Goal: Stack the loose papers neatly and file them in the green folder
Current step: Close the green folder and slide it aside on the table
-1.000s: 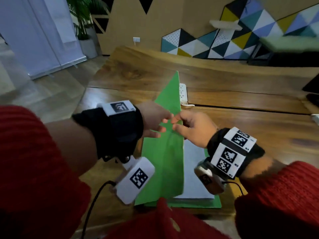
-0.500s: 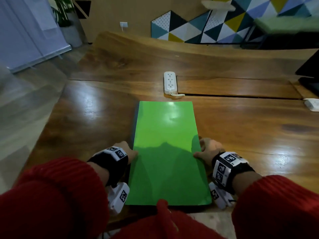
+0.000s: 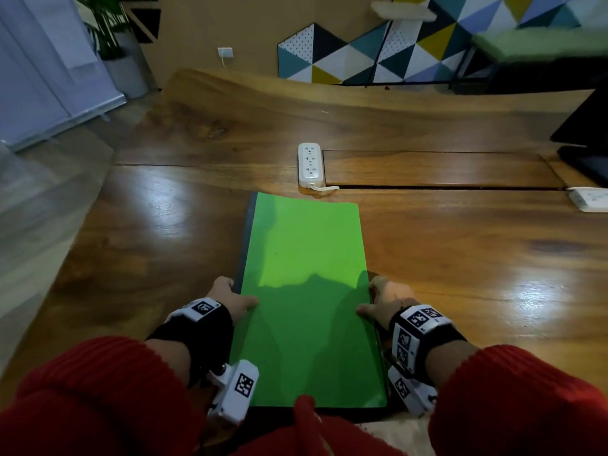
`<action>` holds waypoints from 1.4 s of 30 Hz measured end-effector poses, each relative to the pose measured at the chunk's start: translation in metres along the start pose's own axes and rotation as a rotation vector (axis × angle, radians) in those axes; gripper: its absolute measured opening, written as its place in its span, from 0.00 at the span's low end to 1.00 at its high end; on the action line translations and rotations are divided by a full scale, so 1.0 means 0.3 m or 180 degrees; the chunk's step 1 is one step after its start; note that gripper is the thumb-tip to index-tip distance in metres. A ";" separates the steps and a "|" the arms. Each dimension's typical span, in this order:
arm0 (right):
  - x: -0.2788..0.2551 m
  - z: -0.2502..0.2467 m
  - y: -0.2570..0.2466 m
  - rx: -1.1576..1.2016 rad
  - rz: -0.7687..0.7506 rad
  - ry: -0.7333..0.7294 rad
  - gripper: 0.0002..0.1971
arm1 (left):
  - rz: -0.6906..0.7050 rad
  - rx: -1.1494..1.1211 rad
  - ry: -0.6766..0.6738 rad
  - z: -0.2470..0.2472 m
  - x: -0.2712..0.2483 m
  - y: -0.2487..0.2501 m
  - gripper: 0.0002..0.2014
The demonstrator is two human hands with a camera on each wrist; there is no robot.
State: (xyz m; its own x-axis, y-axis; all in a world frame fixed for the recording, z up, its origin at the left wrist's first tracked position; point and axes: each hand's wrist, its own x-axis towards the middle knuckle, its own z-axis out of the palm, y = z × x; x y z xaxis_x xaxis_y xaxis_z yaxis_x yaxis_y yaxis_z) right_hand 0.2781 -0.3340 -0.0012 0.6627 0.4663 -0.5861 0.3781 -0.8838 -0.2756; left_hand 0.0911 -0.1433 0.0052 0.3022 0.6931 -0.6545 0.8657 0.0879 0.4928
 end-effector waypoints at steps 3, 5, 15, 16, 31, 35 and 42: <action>0.002 -0.001 0.032 0.0247 -0.0060 -0.0008 0.33 | 0.0287 -0.0374 -0.0014 0.006 -0.009 0.011 0.28; 0.001 -0.006 0.071 0.0599 -0.0066 0.0021 0.34 | 0.0677 -0.0671 -0.0145 -0.002 -0.022 0.035 0.21; 0.071 -0.264 0.204 0.2930 0.0323 0.0480 0.05 | 0.1595 -0.1156 0.0174 0.072 0.015 0.472 0.19; 0.098 -0.299 0.207 0.2909 0.0422 0.0787 0.07 | 0.1630 -0.1253 0.0165 0.096 0.042 0.527 0.21; 0.540 -0.574 0.345 0.1386 0.1279 0.0724 0.22 | 0.1184 0.0938 -0.0998 0.383 0.355 0.772 0.15; 0.615 -0.578 0.357 0.1008 0.1348 0.0560 0.21 | 0.1077 0.0662 -0.0801 0.412 0.392 0.790 0.16; 0.613 -0.571 0.374 0.1389 0.1377 0.0690 0.16 | 0.0972 0.0447 -0.0491 0.406 0.383 0.786 0.06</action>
State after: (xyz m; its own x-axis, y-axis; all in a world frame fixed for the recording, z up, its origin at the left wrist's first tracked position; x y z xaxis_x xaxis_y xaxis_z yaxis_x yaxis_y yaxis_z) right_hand 0.5532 -0.3409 -0.0094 0.8289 0.0218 -0.5590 -0.2190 -0.9068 -0.3602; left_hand 0.3786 -0.1300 -0.0236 0.6024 0.5553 -0.5734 0.7694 -0.2128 0.6023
